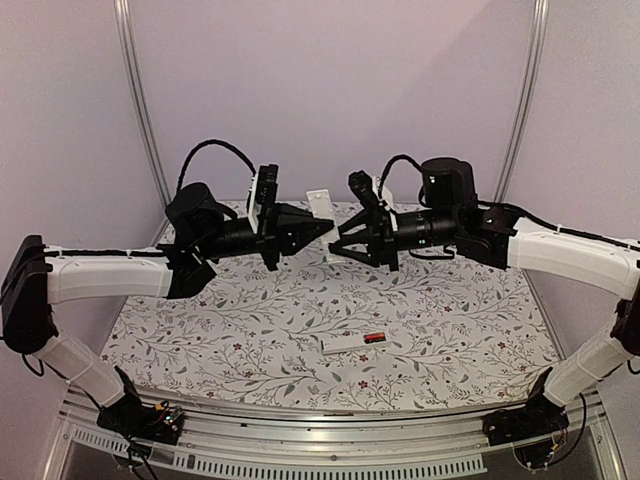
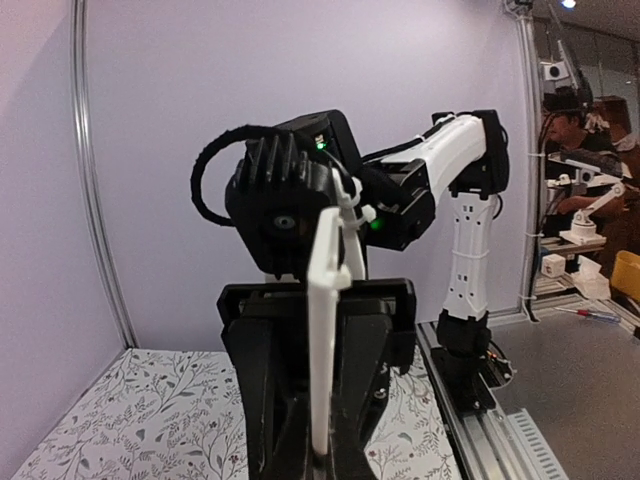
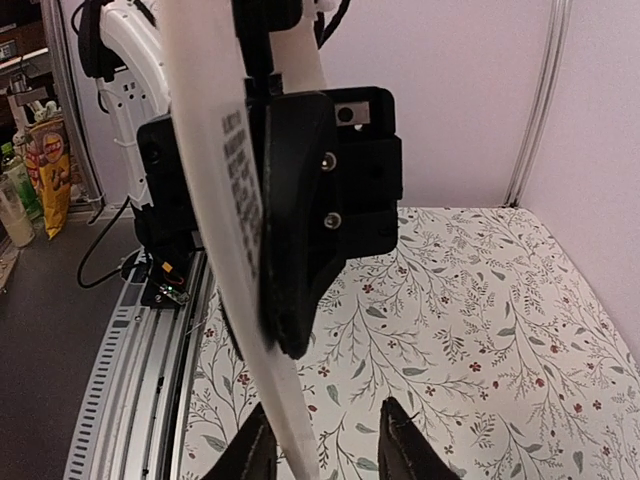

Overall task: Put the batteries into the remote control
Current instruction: Pass from the left arm to the right

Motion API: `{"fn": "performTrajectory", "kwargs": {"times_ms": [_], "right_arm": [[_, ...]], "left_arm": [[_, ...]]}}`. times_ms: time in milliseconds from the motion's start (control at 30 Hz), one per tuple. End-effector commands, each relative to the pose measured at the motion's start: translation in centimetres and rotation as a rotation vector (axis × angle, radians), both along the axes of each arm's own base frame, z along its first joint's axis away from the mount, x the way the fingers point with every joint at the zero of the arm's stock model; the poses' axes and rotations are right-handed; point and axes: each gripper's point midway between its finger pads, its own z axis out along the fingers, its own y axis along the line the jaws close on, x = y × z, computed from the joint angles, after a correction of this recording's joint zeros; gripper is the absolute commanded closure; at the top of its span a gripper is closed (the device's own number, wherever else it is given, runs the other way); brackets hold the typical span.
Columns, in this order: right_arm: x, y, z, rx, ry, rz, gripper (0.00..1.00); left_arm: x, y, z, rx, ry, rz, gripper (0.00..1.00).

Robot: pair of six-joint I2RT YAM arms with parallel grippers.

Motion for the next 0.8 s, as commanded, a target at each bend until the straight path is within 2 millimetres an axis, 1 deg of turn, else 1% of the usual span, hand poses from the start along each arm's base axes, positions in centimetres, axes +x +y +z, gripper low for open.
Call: {"fn": "performTrajectory", "kwargs": {"times_ms": [0, 33, 167, 267, 300, 333, 400, 433, 467, 500, 567, 633, 700, 767], "right_arm": [[-1.0, 0.5, -0.4, 0.005, 0.032, 0.079, 0.77], [-1.0, 0.5, -0.7, 0.001, 0.038, 0.077, 0.82], [-1.0, 0.5, -0.2, 0.028, 0.025, 0.077, 1.00], [-0.5, 0.4, 0.1, 0.031, 0.012, 0.047, 1.00], [-0.2, 0.3, 0.3, 0.033, 0.002, 0.022, 1.00], [0.4, 0.2, 0.4, 0.032, -0.006, -0.011, 1.00], [1.6, -0.1, 0.7, 0.032, -0.016, -0.089, 1.00], [2.5, -0.3, 0.8, 0.032, -0.025, -0.142, 1.00], [3.4, -0.6, 0.9, 0.034, -0.021, -0.202, 1.00], [4.4, -0.8, 0.9, 0.032, -0.024, -0.270, 1.00], [5.8, -1.2, 1.0, 0.038, -0.018, -0.385, 1.00], [6.4, -1.1, 0.8, 0.036, -0.023, -0.461, 1.00], [6.6, -0.9, 0.8, 0.031, -0.043, -0.502, 1.00], [6.9, -1.2, 0.9, 0.036, -0.046, -0.541, 1.00]], "left_arm": [[-0.8, -0.2, 0.7, -0.008, -0.030, -0.025, 1.00], [-0.7, -0.2, 0.8, -0.011, -0.030, -0.022, 1.00], [-0.6, -0.3, 1.1, -0.027, -0.016, -0.026, 1.00], [-0.1, -0.4, 1.1, -0.035, 0.003, -0.011, 1.00], [0.2, -0.4, 1.1, -0.040, 0.014, 0.009, 0.87], [0.7, -0.2, 1.2, -0.050, 0.028, 0.033, 0.67], [1.4, 0.2, 1.5, -0.080, 0.043, 0.086, 0.33], [1.8, 0.4, 1.6, -0.094, 0.054, 0.121, 0.20], [2.4, 0.6, 1.7, -0.107, 0.070, 0.165, 0.13], [3.0, 0.7, 1.7, -0.113, 0.087, 0.210, 0.11], [4.7, 0.4, 1.4, -0.098, 0.132, 0.324, 0.11], [6.2, 0.0, 1.1, -0.076, 0.164, 0.421, 0.11], [7.6, 0.0, 1.4, -0.074, 0.192, 0.486, 0.12], [8.5, -0.1, 1.6, -0.066, 0.207, 0.524, 0.16]]}}
